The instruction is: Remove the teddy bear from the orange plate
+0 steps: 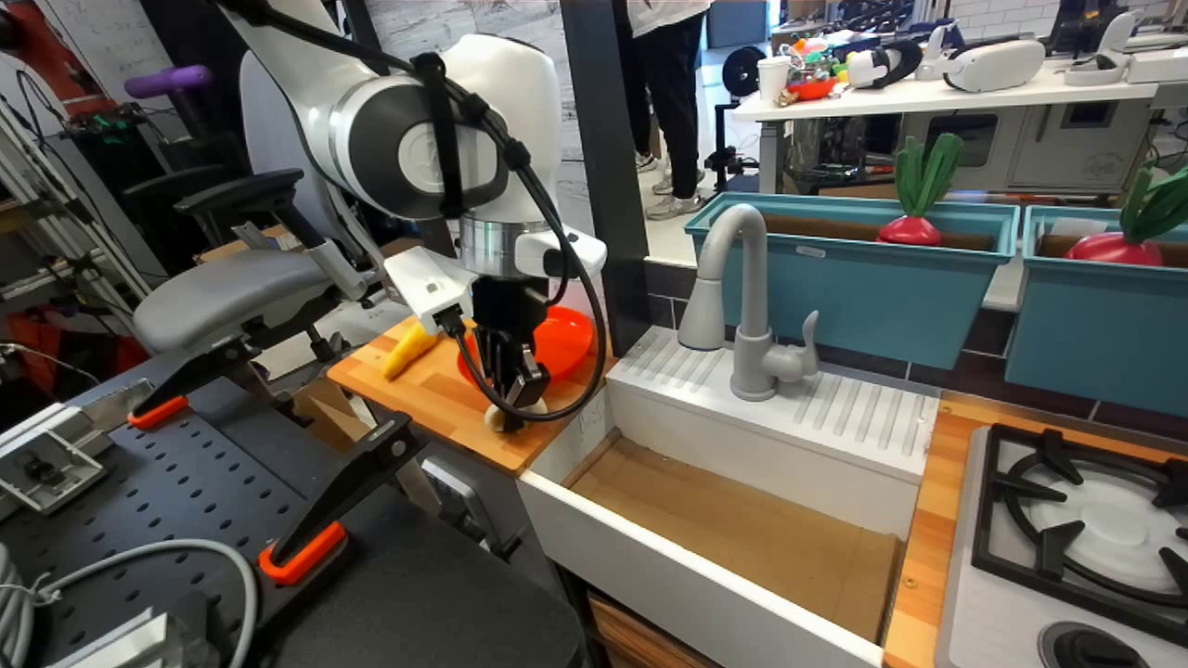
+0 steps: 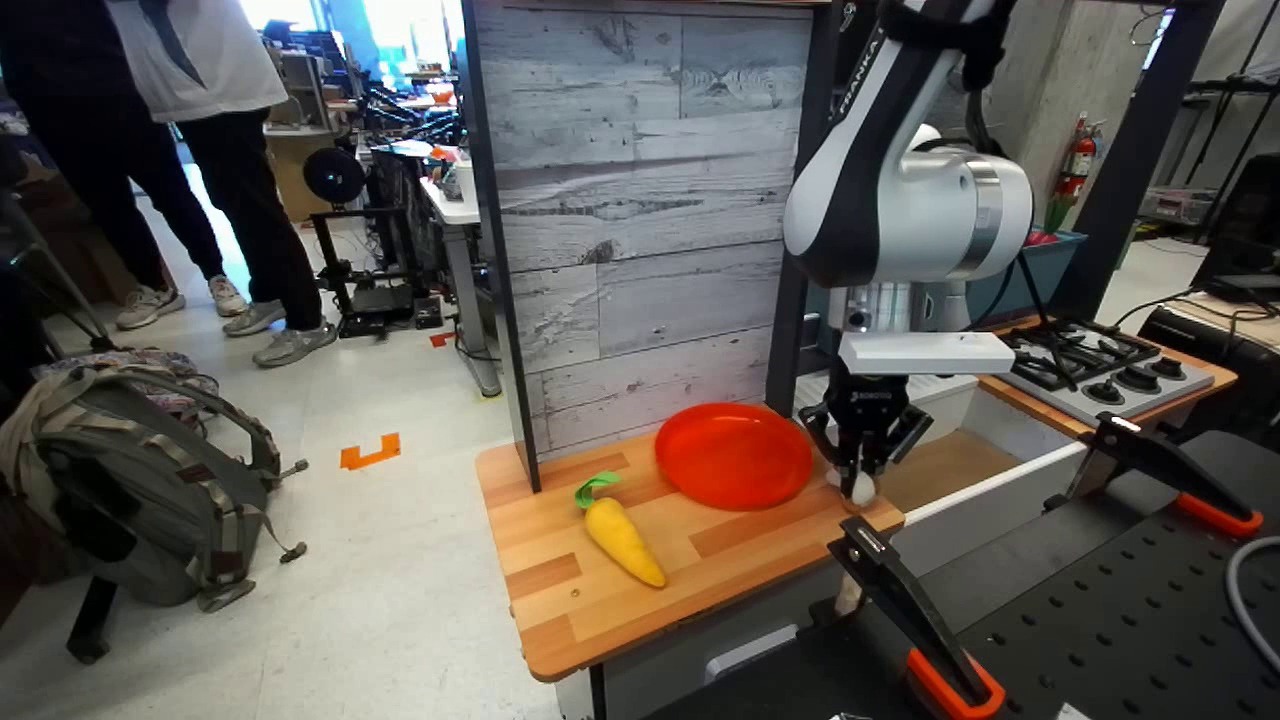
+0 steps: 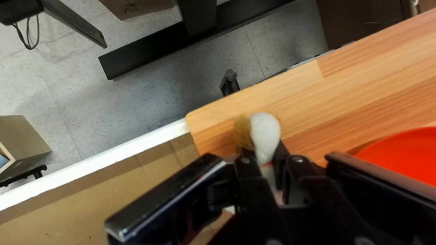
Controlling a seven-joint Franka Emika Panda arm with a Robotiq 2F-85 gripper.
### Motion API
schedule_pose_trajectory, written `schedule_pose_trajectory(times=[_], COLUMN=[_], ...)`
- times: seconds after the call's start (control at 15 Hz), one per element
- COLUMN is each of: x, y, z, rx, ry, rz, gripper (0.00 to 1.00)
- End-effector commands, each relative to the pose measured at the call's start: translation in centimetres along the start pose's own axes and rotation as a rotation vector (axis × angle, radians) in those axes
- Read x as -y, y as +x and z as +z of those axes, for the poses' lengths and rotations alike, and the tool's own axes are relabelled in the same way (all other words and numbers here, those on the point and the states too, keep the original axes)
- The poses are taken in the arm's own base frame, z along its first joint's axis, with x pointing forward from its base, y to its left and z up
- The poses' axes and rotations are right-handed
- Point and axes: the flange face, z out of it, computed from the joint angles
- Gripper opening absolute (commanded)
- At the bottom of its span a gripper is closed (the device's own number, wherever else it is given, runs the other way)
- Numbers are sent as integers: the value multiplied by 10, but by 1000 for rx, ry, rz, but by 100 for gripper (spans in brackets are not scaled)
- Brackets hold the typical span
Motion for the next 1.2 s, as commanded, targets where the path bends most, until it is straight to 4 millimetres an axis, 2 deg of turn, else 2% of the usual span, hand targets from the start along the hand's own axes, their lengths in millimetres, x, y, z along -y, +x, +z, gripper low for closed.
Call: schedule_pose_trajectory(times=[0.0, 0.07, 0.53, 0.8, 1.07, 1.13], x=[5, 5, 6, 2, 7, 7], y=[8, 9, 14, 5, -30, -2], z=[-3, -4, -14, -32, -83, -53], rx=[11, 9, -1, -12, -81, -56], ry=[-1, 0, 13, 27, 55, 42], rz=[-25, -25, -30, -46, -148, -95], gripper=[41, 46, 99, 100, 100, 100])
